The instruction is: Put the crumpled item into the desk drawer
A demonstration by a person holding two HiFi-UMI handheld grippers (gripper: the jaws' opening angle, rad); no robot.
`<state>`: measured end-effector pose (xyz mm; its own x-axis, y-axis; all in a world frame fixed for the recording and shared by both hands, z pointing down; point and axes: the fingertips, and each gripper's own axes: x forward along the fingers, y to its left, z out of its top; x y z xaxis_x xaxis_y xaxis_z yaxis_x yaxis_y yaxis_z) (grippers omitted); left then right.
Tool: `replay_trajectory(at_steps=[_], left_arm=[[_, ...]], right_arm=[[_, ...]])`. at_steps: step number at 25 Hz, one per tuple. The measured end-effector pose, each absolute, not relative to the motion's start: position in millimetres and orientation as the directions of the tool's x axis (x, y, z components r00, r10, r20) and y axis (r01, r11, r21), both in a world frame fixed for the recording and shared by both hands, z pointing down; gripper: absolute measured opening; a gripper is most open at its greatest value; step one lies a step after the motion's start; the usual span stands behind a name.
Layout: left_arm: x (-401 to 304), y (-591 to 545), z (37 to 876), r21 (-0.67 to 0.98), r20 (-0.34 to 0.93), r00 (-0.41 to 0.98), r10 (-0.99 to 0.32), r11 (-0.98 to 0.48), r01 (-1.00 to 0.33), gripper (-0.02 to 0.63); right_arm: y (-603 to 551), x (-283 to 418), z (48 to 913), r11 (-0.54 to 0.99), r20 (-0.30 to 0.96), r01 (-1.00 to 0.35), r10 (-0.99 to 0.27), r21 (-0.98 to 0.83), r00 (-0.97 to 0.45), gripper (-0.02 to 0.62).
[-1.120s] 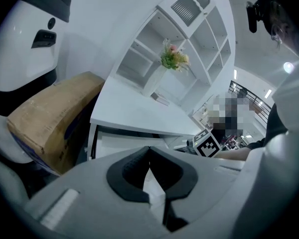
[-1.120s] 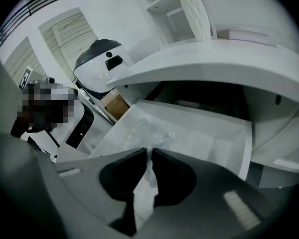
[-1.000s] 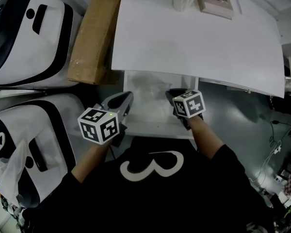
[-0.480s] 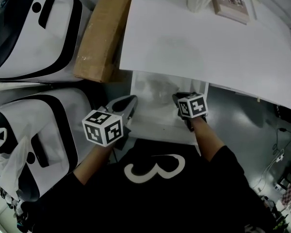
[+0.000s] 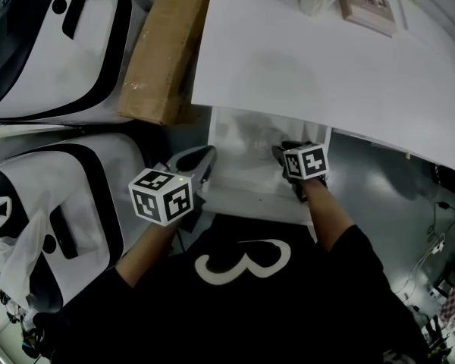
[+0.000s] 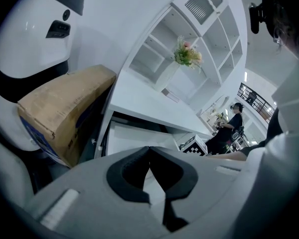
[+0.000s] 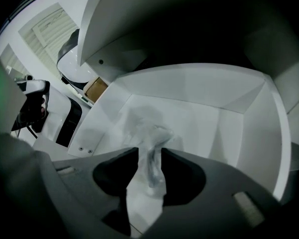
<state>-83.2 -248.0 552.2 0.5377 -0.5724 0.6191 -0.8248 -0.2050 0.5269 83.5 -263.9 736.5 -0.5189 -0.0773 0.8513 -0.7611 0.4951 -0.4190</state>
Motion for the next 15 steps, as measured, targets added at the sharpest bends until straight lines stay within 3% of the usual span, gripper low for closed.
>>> replay_trajectory(at_steps=[2,8,15], left_arm=[[-85,-249,550,0.529,0.614,0.539,-0.577,-0.206,-0.823,0.008],[-85,-247,534,0.536,0.588,0.559,-0.584,-0.236,-0.811,0.008],[-77,-233,499,0.567,0.541,0.631,-0.555,-0.313,-0.762,0.008]], right_arm=[[-264,84,735,0.504,0.853,-0.758,-0.076,-0.414,-0.517,0.194],[-267,88,709,0.492,0.836,-0.765,-0.126,-0.415,-0.534,0.202],[-270,83,622,0.501,0.739,-0.755,-0.29,-0.424,-0.608,0.189]])
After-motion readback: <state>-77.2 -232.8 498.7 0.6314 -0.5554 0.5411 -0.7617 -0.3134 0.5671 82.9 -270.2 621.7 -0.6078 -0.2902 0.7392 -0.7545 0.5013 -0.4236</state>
